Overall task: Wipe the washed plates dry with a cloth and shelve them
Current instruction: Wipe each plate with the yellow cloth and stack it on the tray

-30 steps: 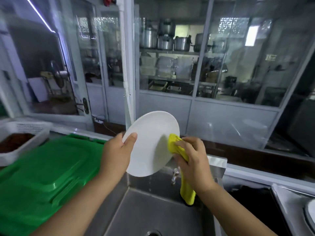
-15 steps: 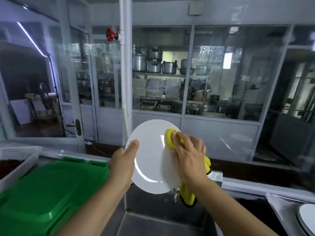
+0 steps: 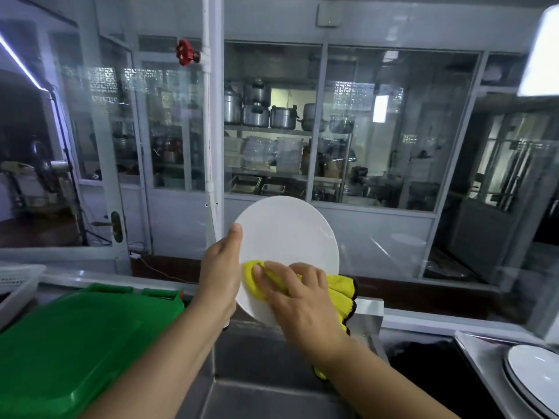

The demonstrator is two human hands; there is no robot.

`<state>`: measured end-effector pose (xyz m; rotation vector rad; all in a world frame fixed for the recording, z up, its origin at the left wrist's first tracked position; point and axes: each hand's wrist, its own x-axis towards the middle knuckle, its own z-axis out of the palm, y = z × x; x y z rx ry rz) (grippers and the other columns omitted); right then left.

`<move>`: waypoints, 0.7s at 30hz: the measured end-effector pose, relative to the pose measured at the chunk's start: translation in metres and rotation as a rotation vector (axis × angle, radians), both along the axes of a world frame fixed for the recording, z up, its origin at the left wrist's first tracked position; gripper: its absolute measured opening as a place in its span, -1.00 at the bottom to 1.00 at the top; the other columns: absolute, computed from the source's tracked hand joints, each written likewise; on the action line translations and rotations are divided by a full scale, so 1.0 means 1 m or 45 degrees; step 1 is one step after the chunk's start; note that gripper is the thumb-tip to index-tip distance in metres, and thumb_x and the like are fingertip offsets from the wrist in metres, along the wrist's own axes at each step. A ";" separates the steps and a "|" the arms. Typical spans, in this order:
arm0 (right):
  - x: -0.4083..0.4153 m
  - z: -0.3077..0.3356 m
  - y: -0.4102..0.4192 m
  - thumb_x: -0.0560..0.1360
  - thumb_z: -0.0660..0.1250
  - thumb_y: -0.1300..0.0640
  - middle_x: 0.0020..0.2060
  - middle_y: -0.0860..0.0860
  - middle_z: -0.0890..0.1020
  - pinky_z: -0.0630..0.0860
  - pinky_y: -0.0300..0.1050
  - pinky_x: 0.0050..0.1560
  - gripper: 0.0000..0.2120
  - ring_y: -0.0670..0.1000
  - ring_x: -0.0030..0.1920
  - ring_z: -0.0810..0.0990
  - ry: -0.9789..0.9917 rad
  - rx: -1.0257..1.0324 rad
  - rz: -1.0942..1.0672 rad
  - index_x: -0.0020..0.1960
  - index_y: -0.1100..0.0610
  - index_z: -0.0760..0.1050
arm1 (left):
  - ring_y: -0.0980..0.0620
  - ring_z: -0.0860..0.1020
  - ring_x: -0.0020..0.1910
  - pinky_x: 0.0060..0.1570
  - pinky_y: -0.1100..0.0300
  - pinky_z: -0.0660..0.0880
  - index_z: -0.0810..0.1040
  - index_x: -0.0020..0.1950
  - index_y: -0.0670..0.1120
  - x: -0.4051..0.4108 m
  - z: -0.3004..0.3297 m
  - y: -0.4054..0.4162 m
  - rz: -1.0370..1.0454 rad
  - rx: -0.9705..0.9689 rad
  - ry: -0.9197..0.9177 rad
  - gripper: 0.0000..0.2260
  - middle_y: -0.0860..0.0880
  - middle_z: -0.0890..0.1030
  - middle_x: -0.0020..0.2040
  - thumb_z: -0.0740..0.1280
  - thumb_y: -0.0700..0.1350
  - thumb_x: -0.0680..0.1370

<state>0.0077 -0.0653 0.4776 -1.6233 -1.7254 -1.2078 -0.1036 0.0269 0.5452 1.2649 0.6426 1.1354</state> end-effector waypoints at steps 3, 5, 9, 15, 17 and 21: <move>0.020 -0.011 -0.016 0.53 0.27 0.11 0.31 -0.05 0.40 0.33 0.00 0.04 -0.56 0.10 0.06 0.41 -0.022 -0.019 -0.015 0.40 0.04 0.37 | -0.07 0.62 -0.04 0.00 0.05 0.54 0.57 -0.14 -0.02 -0.004 -0.002 0.003 -0.033 0.070 0.051 -0.68 -0.03 0.66 -0.08 0.17 0.16 0.58; 0.037 -0.008 -0.022 0.54 0.21 0.09 0.30 -0.05 0.40 0.29 -0.02 0.03 -0.57 0.11 0.04 0.39 0.048 -0.010 -0.111 0.40 0.02 0.35 | -0.05 0.62 -0.06 -0.05 0.09 0.54 0.58 -0.14 -0.03 -0.004 -0.005 0.002 -0.056 0.099 0.079 -0.66 -0.03 0.66 -0.10 0.16 0.16 0.58; 0.053 0.017 -0.017 0.54 0.13 0.07 0.26 0.01 0.40 0.41 0.09 -0.04 -0.59 0.14 0.00 0.36 0.264 0.057 -0.255 0.39 0.01 0.35 | -0.02 0.62 -0.10 -0.08 0.10 0.55 0.58 -0.19 0.02 -0.003 -0.014 -0.008 -0.101 0.169 0.177 -0.64 0.01 0.66 -0.15 0.12 0.18 0.59; 0.006 0.032 0.006 0.55 0.15 0.08 0.28 0.09 0.35 0.38 0.11 0.01 -0.57 0.19 0.06 0.36 0.276 0.113 -0.143 0.41 0.11 0.34 | -0.03 0.57 -0.15 -0.21 0.16 0.31 0.55 -0.17 -0.03 0.011 -0.012 -0.022 -0.028 0.119 0.267 -0.51 -0.09 0.63 -0.15 -0.01 0.26 0.59; -0.008 0.029 0.012 0.57 0.17 0.06 0.30 0.10 0.33 0.37 0.10 0.02 -0.55 0.19 0.09 0.36 0.259 0.091 -0.127 0.43 0.11 0.29 | -0.04 0.58 -0.13 -0.16 0.14 0.44 0.54 -0.23 0.06 0.014 -0.013 -0.023 -0.059 0.116 0.222 -0.51 -0.07 0.61 -0.19 -0.05 0.29 0.57; -0.008 0.050 0.017 0.58 0.14 0.04 0.29 0.10 0.41 0.32 0.13 0.19 -0.54 0.20 0.23 0.37 0.322 0.110 -0.164 0.46 0.03 0.29 | 0.02 0.54 -0.19 -0.13 0.08 0.44 0.51 -0.27 0.09 0.013 -0.017 -0.026 -0.096 0.303 0.194 -0.59 -0.03 0.57 -0.26 0.01 0.27 0.53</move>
